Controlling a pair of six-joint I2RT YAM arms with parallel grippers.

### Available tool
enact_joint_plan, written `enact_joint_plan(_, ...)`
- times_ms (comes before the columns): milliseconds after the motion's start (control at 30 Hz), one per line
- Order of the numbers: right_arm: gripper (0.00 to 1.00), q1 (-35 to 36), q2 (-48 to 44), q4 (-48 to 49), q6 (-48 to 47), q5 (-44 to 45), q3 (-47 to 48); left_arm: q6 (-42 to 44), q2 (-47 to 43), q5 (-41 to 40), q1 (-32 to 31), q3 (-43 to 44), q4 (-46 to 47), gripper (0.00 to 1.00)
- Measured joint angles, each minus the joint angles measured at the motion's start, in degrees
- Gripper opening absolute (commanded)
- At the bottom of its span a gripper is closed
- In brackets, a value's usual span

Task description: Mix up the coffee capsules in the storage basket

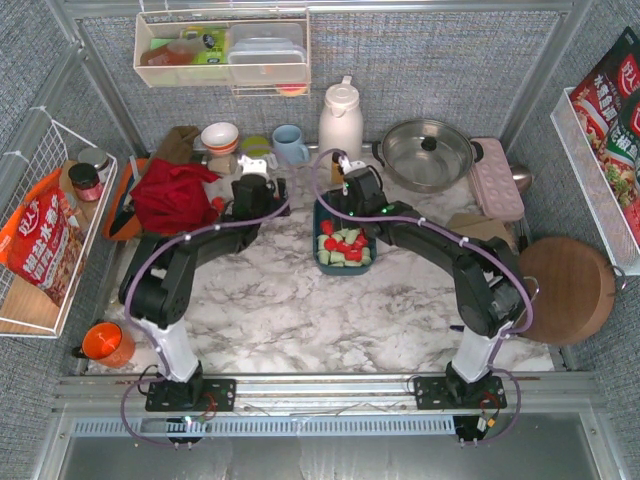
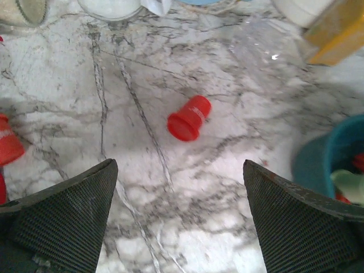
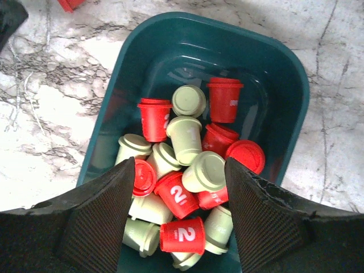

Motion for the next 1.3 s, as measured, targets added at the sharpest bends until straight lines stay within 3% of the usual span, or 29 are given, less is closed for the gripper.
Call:
enact_joint_plan(233, 0.68, -1.64, -0.81, 0.13, -0.48, -1.97, -1.40, 4.33, 12.72, 6.10, 5.40, 15.72, -9.22, 0.96)
enact_joint_plan(600, 0.68, -2.54, -1.03, 0.31, -0.24, -6.05, -1.57, 15.69, 21.11, 18.03, 6.43, 27.28, -17.57, 0.94)
enact_joint_plan(800, 0.68, -2.60, -1.22, 0.35, 0.20, -7.34, -1.70, 17.99, 24.65, 20.37, 6.56, 31.58, -21.92, 0.81)
enact_joint_plan(1100, 0.68, -2.69, -1.53, 0.37, 0.37, -7.76, -2.12, 18.73, 26.62, 21.29, 6.58, 32.54, -22.14, 0.48)
enact_joint_plan(1300, 0.68, -2.75, -1.53, 0.37, 0.39, -7.96, -2.14, 17.97, 24.74, 21.33, 6.56, 28.76, -19.30, 0.41)
